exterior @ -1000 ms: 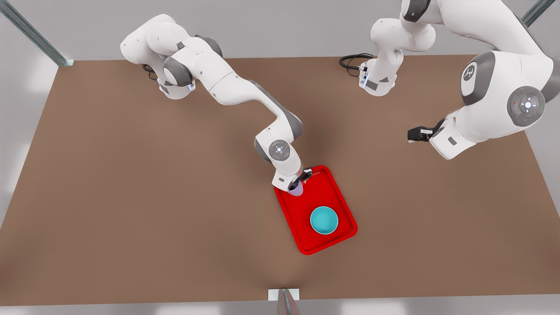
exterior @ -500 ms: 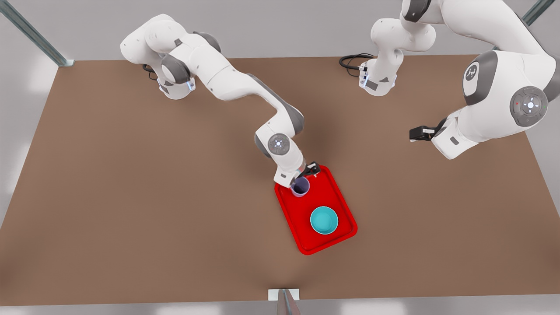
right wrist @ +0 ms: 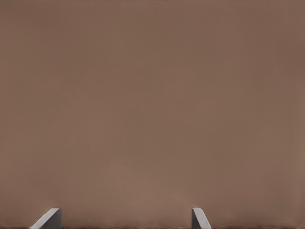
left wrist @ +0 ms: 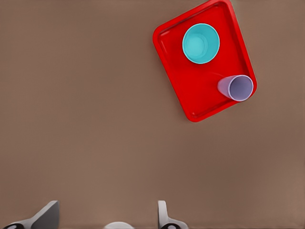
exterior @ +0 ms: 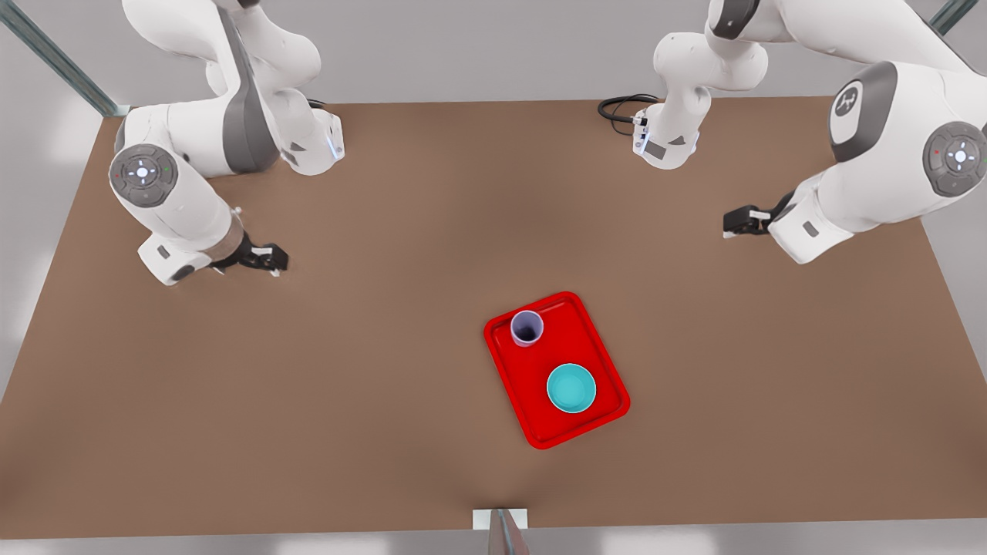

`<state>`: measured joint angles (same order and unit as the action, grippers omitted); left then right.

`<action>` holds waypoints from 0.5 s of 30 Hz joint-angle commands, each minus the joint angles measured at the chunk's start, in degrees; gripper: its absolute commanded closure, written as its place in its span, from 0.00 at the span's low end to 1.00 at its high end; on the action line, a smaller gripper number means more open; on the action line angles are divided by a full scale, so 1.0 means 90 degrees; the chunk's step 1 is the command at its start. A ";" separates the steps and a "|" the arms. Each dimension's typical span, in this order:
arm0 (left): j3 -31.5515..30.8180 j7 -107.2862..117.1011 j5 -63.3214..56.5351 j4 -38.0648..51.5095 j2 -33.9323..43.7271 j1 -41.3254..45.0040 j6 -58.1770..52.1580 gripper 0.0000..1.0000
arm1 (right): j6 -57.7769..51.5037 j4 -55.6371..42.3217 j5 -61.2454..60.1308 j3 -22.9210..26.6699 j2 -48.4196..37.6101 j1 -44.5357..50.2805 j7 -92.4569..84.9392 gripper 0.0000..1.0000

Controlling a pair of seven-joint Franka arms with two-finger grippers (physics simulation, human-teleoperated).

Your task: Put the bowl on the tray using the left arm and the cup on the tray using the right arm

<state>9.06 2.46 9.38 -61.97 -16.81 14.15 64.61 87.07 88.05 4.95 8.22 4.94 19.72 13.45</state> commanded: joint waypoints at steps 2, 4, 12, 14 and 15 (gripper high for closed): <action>0.0009 0.0010 0.0110 0.0021 0.0003 0.0000 -0.0177 0.00 | -0.1071 0.0041 0.0251 0.0131 -0.0304 0.0026 -0.1963 0.00; 0.0009 0.0000 0.0110 0.0021 0.0013 0.0009 -0.0177 0.00 | -0.1217 0.0031 0.0173 0.0161 -0.0373 0.0026 -0.1973 0.00; -0.0001 0.0019 0.0120 0.0089 0.0003 0.0009 -0.0479 0.00 | -0.1374 0.0031 0.0105 0.0278 -0.0295 0.0036 -0.1944 0.00; -0.0001 0.0019 0.0120 0.0089 0.0003 0.0000 -0.0509 0.00 | -0.1374 0.0031 0.0105 0.0288 -0.0295 0.0036 -0.1944 0.00; 0.0009 0.0019 0.0120 0.0089 0.0003 0.0009 -0.0518 0.00 | -0.1374 0.0022 0.0104 0.0288 -0.0295 0.0036 -0.1944 0.00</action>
<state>9.09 2.56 10.46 -61.20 -16.86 14.18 60.86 75.92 88.30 5.91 10.66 2.33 17.83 3.51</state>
